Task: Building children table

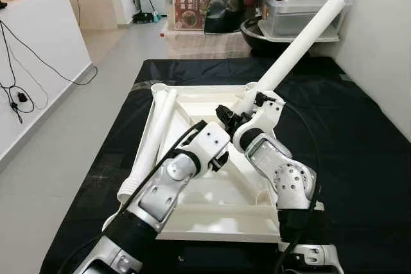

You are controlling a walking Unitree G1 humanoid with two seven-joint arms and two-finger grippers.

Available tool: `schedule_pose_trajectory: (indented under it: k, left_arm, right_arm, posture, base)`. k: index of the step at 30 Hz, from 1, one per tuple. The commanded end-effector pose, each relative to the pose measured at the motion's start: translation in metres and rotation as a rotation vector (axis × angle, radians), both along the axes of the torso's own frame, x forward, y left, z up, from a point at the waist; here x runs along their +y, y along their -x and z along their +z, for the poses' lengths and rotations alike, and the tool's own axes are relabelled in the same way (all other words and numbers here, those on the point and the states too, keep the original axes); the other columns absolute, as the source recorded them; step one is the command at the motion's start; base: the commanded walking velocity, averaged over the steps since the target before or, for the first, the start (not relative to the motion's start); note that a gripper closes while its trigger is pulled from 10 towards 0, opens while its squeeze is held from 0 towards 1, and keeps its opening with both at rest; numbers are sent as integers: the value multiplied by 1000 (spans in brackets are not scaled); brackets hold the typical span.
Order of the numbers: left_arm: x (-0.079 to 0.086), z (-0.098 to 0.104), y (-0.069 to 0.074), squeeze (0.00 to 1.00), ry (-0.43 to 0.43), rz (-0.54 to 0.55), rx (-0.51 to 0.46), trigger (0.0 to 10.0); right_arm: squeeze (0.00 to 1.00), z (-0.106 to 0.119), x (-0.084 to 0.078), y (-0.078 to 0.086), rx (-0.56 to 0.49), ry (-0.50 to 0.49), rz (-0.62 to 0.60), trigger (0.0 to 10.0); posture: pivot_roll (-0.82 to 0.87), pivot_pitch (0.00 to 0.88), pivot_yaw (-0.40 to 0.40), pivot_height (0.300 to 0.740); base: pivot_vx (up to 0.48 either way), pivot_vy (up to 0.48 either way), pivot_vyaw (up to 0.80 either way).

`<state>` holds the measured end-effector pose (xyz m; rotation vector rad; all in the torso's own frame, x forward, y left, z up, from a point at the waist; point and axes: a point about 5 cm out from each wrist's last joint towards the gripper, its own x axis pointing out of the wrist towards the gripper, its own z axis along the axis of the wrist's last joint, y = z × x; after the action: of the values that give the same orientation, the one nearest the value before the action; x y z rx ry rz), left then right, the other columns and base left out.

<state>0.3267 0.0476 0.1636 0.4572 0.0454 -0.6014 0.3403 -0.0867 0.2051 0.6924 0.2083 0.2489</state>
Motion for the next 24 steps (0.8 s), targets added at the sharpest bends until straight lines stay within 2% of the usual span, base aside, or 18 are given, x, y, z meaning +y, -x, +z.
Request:
schedule_pose_trajectory:
  k: [1,9,10,11,12,13,15,16,17,18,20,21,22,23,24]
  left_arm:
    - [10,-3,0,1000,0,16,11,10000]
    - [15,5,5,1000,83,-23,9,10000]
    - [15,12,11,1000,151,-75,13,10000]
    - [15,12,11,1000,151,-75,13,10000]
    - [16,31,21,1000,275,-159,-29,10000]
    - [16,31,21,1000,275,-159,-29,10000]
    - [14,46,37,1000,364,-301,-47,10000]
    - [14,46,37,1000,364,-301,-47,10000]
    - [13,50,42,1000,393,-347,-44,10000]
    - [12,50,50,733,398,-412,-29,10000]
    - [11,49,55,733,398,-448,-18,10000]
    - [10,46,57,0,380,-463,-9,10000]
    - [10,43,59,0,367,-468,1,10000]
    - [10,43,59,0,367,-468,1,10000]
    - [12,40,59,0,364,-454,8,10000]
  right_arm:
    - [0,-3,16,5,14,-73,45,0]
    - [0,0,11,2,-8,-66,42,0]
    - [0,2,4,0,-23,-57,34,0]
    - [0,2,4,0,-23,-57,34,0]
    - [0,6,-14,-7,-61,-16,2,0]
    - [0,6,-14,-7,-61,-16,2,0]
    - [0,9,-37,-15,-75,14,-58,0]
    - [0,9,-37,-15,-75,14,-58,0]
    - [0,10,-44,-17,-76,19,-79,0]
    - [0,11,-54,-20,-76,25,-112,0]
    - [0,12,-61,-21,-77,29,-133,0]
    - [0,16,-68,-24,-89,37,-156,0]
    - [0,23,-78,-27,-114,48,-181,0]
    - [0,23,-78,-27,-114,48,-181,0]
    - [0,33,-90,-30,-147,51,-207,0]
  posture:
    - [-118,0,11,740]
    - [-116,0,5,740]
    - [-114,0,3,740]
    - [-114,0,3,740]
    - [-108,0,-4,740]
    - [-108,0,-4,740]
    - [-105,0,-9,740]
    - [-105,0,-9,740]
    - [-105,0,-9,740]
    - [-105,0,-11,740]
    - [-105,0,-11,740]
    - [-107,0,-10,740]
    - [-113,0,-7,740]
    - [-113,0,-7,740]
    - [-115,0,-6,740]
  base:
    - [0,0,0]
    - [0,0,0]
    - [0,0,0]
    - [0,0,0]
    - [0,0,0]
    - [0,0,0]
    - [0,0,0]
    - [0,0,0]
    - [0,0,0]
    - [0,0,0]
    - [0,0,0]
    - [0,0,0]
    - [0,0,0]
    - [0,0,0]
    - [0,0,0]
